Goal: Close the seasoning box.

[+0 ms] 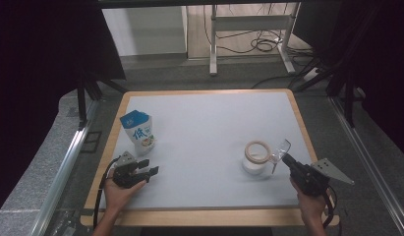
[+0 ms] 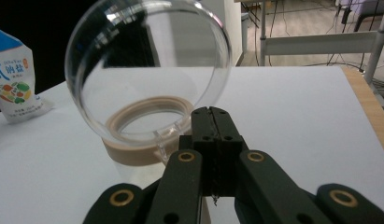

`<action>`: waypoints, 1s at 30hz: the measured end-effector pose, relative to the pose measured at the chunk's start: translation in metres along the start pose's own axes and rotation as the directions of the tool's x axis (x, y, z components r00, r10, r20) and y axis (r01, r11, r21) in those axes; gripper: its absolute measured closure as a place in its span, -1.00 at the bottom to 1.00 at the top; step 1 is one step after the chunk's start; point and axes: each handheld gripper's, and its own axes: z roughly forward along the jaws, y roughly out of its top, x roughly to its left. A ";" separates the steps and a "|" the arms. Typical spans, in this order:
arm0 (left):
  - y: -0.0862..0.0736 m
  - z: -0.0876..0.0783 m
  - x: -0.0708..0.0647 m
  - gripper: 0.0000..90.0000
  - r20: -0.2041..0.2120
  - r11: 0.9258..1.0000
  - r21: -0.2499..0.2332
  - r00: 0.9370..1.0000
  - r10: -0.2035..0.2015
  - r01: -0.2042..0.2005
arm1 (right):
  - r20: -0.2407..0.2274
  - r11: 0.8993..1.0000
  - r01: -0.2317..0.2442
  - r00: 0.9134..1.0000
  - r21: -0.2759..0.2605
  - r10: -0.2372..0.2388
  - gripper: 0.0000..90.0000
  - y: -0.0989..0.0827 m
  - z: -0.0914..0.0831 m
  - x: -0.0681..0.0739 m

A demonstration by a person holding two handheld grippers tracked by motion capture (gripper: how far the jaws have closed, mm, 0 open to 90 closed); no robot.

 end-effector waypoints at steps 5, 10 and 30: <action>-0.002 -0.001 0.000 0.00 -0.007 1.000 0.001 1.000 -0.003 0.003 | -0.004 1.000 0.003 1.000 -0.011 -0.003 1.00 0.005 0.002 0.003; -0.002 -0.002 0.000 0.00 -0.012 1.000 -0.002 1.000 -0.006 0.006 | -0.012 1.000 0.008 1.000 -0.019 -0.008 1.00 0.009 0.004 0.006; -0.001 0.001 0.001 0.00 0.002 1.000 0.003 1.000 -0.013 0.013 | -0.129 0.991 0.105 0.987 0.079 -0.095 1.00 0.018 0.042 0.039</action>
